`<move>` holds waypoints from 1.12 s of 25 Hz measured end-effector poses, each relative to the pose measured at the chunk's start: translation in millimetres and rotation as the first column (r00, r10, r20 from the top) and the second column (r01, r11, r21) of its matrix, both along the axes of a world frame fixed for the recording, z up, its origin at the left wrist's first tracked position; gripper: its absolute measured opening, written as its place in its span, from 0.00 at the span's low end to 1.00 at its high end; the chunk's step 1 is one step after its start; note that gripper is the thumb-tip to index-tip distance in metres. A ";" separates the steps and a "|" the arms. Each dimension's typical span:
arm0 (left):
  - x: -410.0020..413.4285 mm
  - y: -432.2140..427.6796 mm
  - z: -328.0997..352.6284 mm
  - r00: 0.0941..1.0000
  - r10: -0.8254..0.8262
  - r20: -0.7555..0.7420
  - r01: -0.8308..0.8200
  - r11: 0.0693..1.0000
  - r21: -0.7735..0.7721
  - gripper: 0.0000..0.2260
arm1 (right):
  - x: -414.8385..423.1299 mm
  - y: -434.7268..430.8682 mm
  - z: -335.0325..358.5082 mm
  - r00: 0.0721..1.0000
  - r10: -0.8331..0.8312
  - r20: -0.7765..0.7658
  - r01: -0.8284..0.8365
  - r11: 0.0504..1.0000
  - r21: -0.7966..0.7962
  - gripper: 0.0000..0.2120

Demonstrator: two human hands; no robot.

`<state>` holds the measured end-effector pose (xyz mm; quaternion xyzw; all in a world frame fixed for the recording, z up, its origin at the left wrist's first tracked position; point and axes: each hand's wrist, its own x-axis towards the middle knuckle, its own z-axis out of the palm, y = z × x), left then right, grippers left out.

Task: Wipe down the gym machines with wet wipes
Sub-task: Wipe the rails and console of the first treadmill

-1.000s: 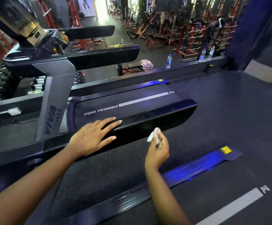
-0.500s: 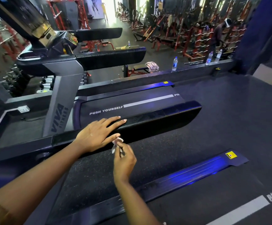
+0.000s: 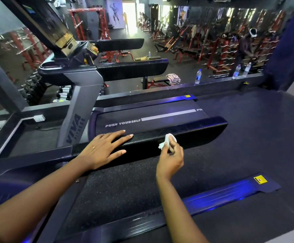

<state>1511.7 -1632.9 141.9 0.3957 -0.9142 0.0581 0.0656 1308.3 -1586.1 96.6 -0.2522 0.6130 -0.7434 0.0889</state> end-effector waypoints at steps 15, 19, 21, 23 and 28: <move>26.1 20.6 4.4 0.977 0.183 0.106 -0.188 0.981 0.041 0.24 | 53.9 22.5 -0.1 0.737 0.529 -0.420 -0.544 0.834 0.097 0.11; 19.8 37.2 7.3 0.931 0.302 0.206 -0.302 0.953 -0.036 0.29 | 30.8 14.9 14.9 0.581 0.593 -0.558 -0.615 0.768 0.177 0.11; 22.5 55.2 9.7 0.905 0.384 0.184 -0.377 0.923 -0.075 0.28 | 28.0 5.0 20.0 0.476 0.609 -0.635 -0.658 0.726 0.203 0.12; 35.2 74.7 11.7 0.882 0.455 0.122 -0.441 0.889 -0.125 0.27 | 35.5 -5.8 27.3 0.281 0.589 -0.758 -0.707 0.661 0.252 0.15; 63.3 123.0 15.3 0.713 0.699 0.059 -0.694 0.715 -0.088 0.36 | 83.9 -42.6 60.8 -0.300 0.203 -0.932 -0.725 0.586 0.361 0.08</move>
